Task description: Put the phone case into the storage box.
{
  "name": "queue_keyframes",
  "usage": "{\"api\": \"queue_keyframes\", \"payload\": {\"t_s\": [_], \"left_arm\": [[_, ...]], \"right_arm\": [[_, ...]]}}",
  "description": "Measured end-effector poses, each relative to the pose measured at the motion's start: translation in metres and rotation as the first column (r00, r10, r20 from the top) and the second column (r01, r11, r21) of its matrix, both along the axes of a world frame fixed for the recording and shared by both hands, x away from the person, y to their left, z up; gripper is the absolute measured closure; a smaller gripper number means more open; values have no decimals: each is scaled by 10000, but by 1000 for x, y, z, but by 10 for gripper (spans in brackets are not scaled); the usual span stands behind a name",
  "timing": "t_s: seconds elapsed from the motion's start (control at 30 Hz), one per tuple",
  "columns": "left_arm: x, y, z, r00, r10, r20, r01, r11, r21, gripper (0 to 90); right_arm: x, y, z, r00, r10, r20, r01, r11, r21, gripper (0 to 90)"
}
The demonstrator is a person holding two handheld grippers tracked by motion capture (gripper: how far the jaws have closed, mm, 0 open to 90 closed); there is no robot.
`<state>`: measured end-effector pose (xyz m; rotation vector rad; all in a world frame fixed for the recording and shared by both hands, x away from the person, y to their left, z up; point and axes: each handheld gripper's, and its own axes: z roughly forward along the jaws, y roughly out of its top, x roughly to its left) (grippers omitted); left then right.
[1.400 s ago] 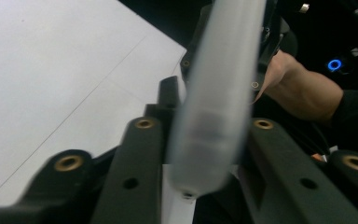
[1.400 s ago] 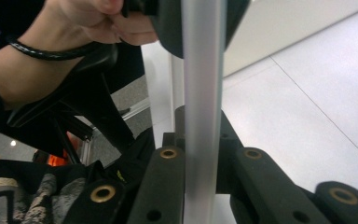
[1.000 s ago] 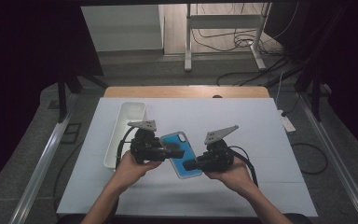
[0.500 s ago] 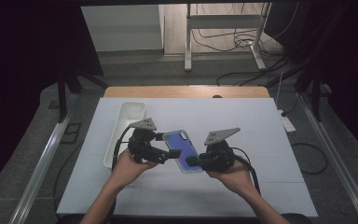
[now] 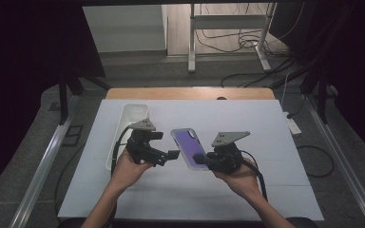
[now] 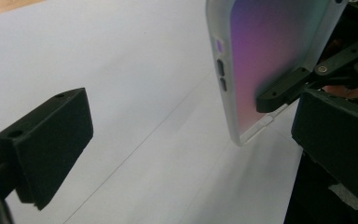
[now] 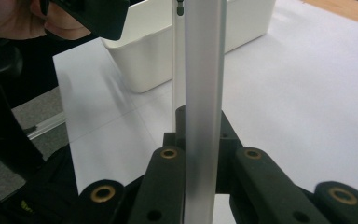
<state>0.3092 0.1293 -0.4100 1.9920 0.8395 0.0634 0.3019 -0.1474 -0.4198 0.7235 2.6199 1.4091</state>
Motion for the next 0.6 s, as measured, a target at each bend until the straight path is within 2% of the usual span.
{"api": "queue_keyframes", "payload": {"t_s": [0.1, 0.2, 0.3, 0.33, 0.43, 0.57, 0.6], "left_arm": [[0, 0, 1, 10000, 45, -19, -45, 10000, -62, 0], [-2, -1, 2, 9998, 132, 119, -133, 9999, 76, 15], [-3, -2, 3, 9998, 83, 192, -84, 9999, 100, 140], [-4, -3, 4, 9998, -6, 207, 6, 10000, 5, 140], [-5, -2, 5, 9999, -51, 133, 54, 9998, -182, 298], [-6, -1, 7, 9999, 22, 135, -19, 9996, -280, 456], [-7, 0, 8, 10000, 10, 87, -7, 9992, -412, 497]], "right_arm": [[-1, 1, 1, 9997, -96, 206, 97, 9999, -55, 854], [-3, 2, 1, 9994, -185, 283, 187, 9998, -79, 854], [-4, 3, 1, 9990, -243, 382, 247, 9996, -116, 854], [-4, 3, 1, 9988, -246, 422, 251, 9996, -128, 854], [-6, 5, 2, 9980, -267, 573, 278, 9994, -186, 854], [-8, 7, 2, 9972, -309, 683, 326, 9992, -239, 854], [-8, 8, 1, 9970, -320, 706, 339, 9991, -260, 854]]}}
